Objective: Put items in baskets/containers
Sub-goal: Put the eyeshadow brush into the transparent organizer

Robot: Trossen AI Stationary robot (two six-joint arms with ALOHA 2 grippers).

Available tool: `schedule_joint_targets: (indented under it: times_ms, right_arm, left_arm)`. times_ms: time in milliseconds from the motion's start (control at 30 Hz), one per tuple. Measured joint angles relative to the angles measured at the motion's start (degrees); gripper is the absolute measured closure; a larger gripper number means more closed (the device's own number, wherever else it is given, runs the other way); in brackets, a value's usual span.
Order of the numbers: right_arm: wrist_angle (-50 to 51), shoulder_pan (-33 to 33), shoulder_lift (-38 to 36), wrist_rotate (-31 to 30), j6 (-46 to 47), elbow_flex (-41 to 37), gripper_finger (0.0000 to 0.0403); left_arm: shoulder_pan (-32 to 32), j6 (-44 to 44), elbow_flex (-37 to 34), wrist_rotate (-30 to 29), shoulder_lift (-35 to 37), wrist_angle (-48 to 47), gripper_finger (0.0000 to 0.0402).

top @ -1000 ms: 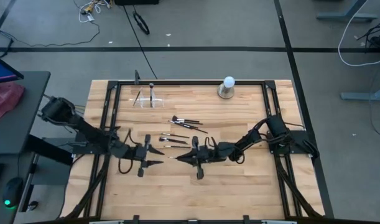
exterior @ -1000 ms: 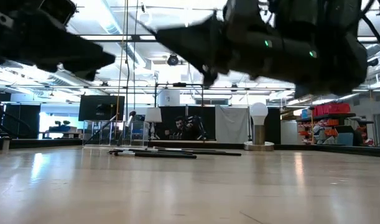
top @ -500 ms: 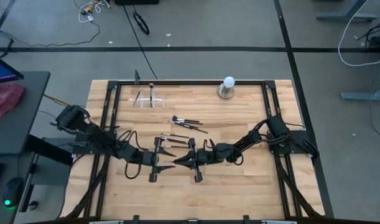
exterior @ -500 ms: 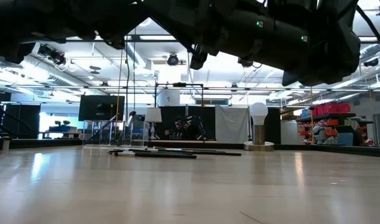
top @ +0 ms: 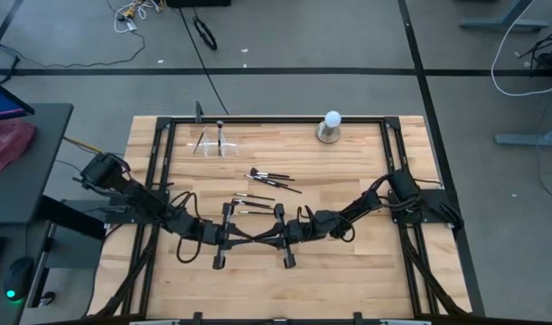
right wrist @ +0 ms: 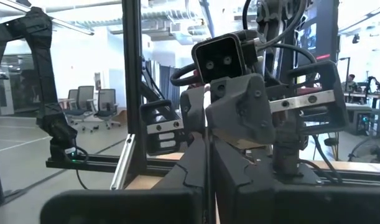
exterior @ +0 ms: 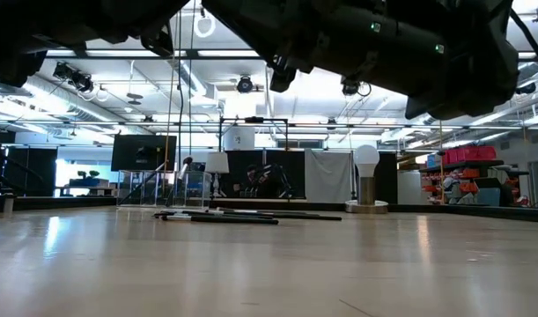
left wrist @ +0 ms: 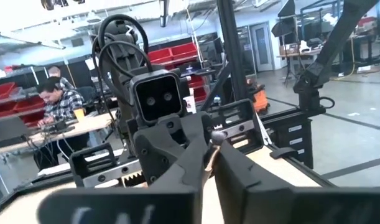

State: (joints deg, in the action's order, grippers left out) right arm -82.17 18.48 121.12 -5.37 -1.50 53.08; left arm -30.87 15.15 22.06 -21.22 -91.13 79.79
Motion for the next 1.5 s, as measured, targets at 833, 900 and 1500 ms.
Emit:
schedule_joint_targets:
  times_ms: [833,900,1500]
  right_arm:
    - [19.09,3.32,-22.82,-23.61,13.1,-20.87,0.0296]
    - [19.33,3.3,-22.8,-23.59,13.13,-20.87,0.0296]
    - [19.21,3.3,-22.77,-23.76,13.11,-20.87,0.0295]
  left_arm:
    - [17.3,-19.46,20.26,-25.68,35.47,-89.85,0.0383]
    - [23.26,-20.54,25.34,-21.0,34.85,-98.94,0.0383]
    - [60.65,-14.75,30.67,6.49,19.05,-103.21,0.0377]
